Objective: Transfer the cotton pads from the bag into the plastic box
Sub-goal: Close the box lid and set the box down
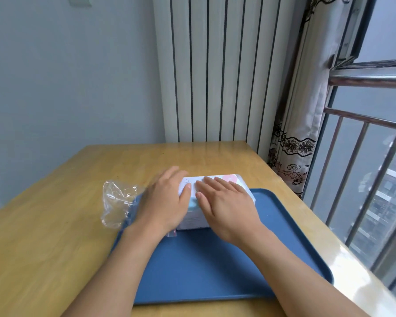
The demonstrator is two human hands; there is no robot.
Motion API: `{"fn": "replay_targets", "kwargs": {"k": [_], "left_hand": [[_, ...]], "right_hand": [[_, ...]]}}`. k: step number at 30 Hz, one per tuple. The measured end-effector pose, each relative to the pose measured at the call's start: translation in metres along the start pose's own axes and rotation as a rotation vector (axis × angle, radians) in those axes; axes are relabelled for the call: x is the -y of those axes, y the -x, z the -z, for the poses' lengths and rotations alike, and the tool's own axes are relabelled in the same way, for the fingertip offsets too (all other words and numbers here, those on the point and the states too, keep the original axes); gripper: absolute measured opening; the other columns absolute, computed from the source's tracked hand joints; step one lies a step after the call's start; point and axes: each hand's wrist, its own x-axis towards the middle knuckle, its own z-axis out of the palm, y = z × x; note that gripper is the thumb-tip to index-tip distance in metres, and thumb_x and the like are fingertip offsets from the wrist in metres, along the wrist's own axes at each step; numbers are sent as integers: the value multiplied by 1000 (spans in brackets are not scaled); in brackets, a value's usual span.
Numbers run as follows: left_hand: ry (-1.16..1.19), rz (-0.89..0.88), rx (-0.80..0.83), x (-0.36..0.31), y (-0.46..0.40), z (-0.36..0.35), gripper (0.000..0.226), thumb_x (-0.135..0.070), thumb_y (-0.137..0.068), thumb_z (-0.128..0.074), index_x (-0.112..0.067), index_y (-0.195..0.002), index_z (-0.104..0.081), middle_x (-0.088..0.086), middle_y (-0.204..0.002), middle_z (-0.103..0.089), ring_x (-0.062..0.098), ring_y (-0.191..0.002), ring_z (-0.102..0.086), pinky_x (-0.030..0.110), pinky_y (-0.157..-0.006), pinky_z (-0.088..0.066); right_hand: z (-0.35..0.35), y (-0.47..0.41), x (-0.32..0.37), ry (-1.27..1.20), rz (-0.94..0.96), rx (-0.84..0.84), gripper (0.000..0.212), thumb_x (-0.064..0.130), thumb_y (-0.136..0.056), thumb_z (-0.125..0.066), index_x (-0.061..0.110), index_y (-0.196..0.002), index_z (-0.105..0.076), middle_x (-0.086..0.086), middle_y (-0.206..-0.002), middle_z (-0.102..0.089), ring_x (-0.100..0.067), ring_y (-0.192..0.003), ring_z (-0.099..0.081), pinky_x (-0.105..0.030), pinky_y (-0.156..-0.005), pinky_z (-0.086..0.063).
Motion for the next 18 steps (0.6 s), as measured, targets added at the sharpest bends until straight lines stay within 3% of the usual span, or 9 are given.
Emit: {"fn": "replay_targets", "kwargs": {"k": [2, 4, 5, 7, 10, 12, 15, 17, 18], "left_hand": [[-203, 105, -19, 12, -2, 22, 60, -54, -88, -41, -29, -143, -50, -3, -158, -38, 26, -147, -30, 48, -118, -25], [-307, 286, 180, 30, -1, 38, 63, -46, -85, -49, -33, -146, -41, -5, -160, -31, 30, -149, -22, 59, -118, -19], [-319, 353, 291, 39, 1, 42, 61, -41, -81, -52, -35, -141, -44, -5, -154, -38, 31, -144, -29, 58, -115, -25], [-292, 399, 403, 55, 4, 43, 46, -36, -74, -54, -34, -120, -56, -3, -131, -59, 29, -119, -53, 43, -96, -45], [-213, 338, 188, 68, 1, 39, 11, -33, -85, -61, -23, -87, -66, -2, -88, -69, 26, -81, -63, 30, -62, -43], [49, 276, -113, 61, -4, 38, 20, -30, -91, -66, -17, -75, -66, -1, -67, -63, 23, -66, -58, 29, -58, -40], [544, 105, -395, 17, -1, 41, 14, -22, -89, -74, -27, -76, -71, -3, -63, -65, 14, -61, -55, 26, -63, -46], [690, -11, -416, -17, 7, 37, 13, -24, -89, -75, -32, -80, -72, -7, -70, -71, 16, -65, -64, 27, -66, -51], [721, -72, -402, -34, 12, 33, 14, -23, -91, -74, -34, -82, -72, -13, -73, -73, 12, -66, -66, 25, -67, -52]], "right_hand": [[2, 0, -1, 13, -8, 7, 62, 50, -98, -5, 30, -135, -51, 12, -136, -55, -17, -130, -48, -38, -111, -34], [3, 1, -2, 22, -11, -1, 61, 49, -98, -6, 31, -133, -51, 13, -133, -56, -17, -127, -49, -37, -108, -36], [3, 0, -1, 22, -15, 0, 60, 49, -99, -6, 30, -133, -52, 13, -132, -57, -17, -127, -49, -37, -107, -37], [4, 0, -1, 20, -17, 1, 56, 48, -102, -11, 30, -133, -54, 11, -135, -57, -17, -129, -48, -36, -108, -36], [9, 2, 0, -77, -37, -32, 43, 49, -105, -30, 28, -129, -59, 11, -134, -60, -15, -129, -51, -32, -105, -37], [16, 2, 0, -386, -149, -81, 46, 56, -100, -44, 30, -135, -58, 17, -134, -61, -5, -127, -52, -30, -105, -42], [36, 4, 1, -1034, -227, -82, 76, 63, -80, -68, 30, -145, -49, 19, -137, -58, 0, -120, -59, -38, -102, -52], [53, 5, 1, -1262, -248, -26, 91, 57, -71, -80, 27, -149, -44, 14, -140, -56, -11, -113, -68, -42, -86, -61], [62, 11, -3, -1301, -252, -17, 87, 49, -73, -83, 24, -147, -47, 9, -138, -58, -17, -109, -70, -42, -79, -63]]}}
